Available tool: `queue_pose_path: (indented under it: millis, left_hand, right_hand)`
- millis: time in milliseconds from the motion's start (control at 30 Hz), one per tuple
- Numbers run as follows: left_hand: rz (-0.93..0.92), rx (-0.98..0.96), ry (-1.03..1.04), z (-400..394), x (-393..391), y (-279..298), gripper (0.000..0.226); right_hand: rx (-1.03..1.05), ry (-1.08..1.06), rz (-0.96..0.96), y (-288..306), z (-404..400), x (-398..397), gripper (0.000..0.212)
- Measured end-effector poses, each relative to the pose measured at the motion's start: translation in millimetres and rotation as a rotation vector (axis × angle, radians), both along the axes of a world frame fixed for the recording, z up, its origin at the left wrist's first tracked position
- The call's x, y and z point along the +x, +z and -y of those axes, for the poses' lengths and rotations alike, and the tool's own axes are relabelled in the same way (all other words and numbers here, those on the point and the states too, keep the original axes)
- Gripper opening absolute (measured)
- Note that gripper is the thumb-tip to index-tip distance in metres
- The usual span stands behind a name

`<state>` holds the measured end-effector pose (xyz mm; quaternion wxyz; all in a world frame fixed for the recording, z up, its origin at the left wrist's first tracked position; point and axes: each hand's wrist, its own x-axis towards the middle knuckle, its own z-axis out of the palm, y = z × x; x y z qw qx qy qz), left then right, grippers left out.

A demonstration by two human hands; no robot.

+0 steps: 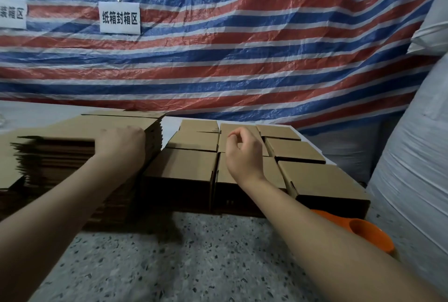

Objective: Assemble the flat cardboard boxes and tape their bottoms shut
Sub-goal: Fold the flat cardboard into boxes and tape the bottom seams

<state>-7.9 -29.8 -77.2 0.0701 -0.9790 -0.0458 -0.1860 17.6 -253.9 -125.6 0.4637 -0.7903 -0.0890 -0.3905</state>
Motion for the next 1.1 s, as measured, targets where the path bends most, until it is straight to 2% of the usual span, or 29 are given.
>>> queue_pose_path:
  millis: [167, 267, 333, 400, 533, 667, 800, 900, 1000, 1100]
  left_hand:
    - [0.34, 0.08, -0.082, 9, -22, 25, 0.011]
    - [0.455, 0.121, -0.092, 25, -40, 50, 0.006]
    - [0.528, 0.081, -0.142, 39, -49, 67, 0.005]
    - [0.587, 0.024, -0.227, 55, -58, 81, 0.008]
    - [0.663, -0.187, -0.546, 76, -72, 103, 0.015]
    - [0.589, -0.386, -0.803, 85, -78, 106, 0.019]
    - [0.403, -0.598, -0.869, 94, -67, 101, 0.025]
    - [0.268, -0.76, -0.907, 96, -58, 96, 0.023]
    - [0.173, -0.895, -0.935, 93, -51, 90, 0.022]
    - [0.169, -1.069, -0.896, 92, -48, 80, 0.019]
  right_hand:
    - [0.025, 0.025, -0.024, 14, -6, 7, 0.022]
    - [0.025, 0.089, -0.05, 35, -4, 9, 0.024]
    - [0.037, 0.111, -0.046, 54, 0, 10, 0.026]
    - [0.092, 0.128, -0.032, 75, 7, 12, 0.04]
    - [0.277, 0.068, 0.055, 112, 40, 13, 0.051]
    - [0.436, -0.12, 0.179, 124, 93, 2, 0.049]
    - [0.505, -0.194, 0.203, 113, 128, -20, 0.047]
    - [0.529, -0.133, 0.106, 110, 147, -39, 0.044]
    - [0.445, -0.07, 0.009, 108, 160, -57, 0.044]
    - [0.439, -0.02, -0.002, 109, 162, -74, 0.047]
